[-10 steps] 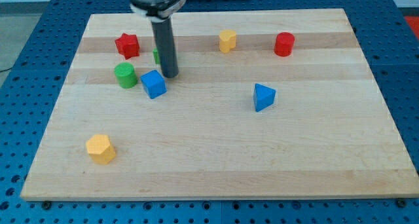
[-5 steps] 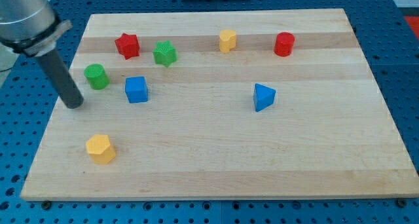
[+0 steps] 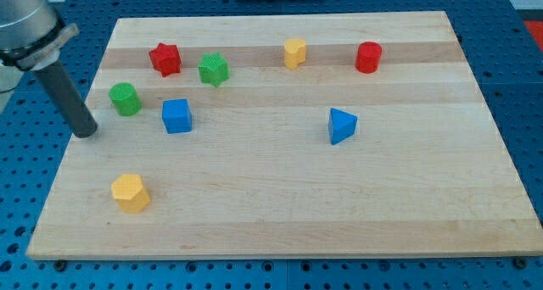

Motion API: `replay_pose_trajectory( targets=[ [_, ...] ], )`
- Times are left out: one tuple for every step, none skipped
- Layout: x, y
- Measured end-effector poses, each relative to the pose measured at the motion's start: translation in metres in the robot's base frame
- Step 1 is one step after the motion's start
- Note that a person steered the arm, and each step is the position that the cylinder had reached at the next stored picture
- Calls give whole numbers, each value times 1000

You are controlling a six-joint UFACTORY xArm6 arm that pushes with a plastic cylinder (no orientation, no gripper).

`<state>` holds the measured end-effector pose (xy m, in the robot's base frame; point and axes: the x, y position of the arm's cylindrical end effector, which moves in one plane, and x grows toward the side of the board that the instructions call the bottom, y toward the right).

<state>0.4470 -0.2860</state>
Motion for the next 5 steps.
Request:
replay_pose_trajectory(
  targets=[
    [-18, 0],
    [-33, 0],
    [-33, 0],
    [-34, 8],
    [-52, 40]
  ],
)
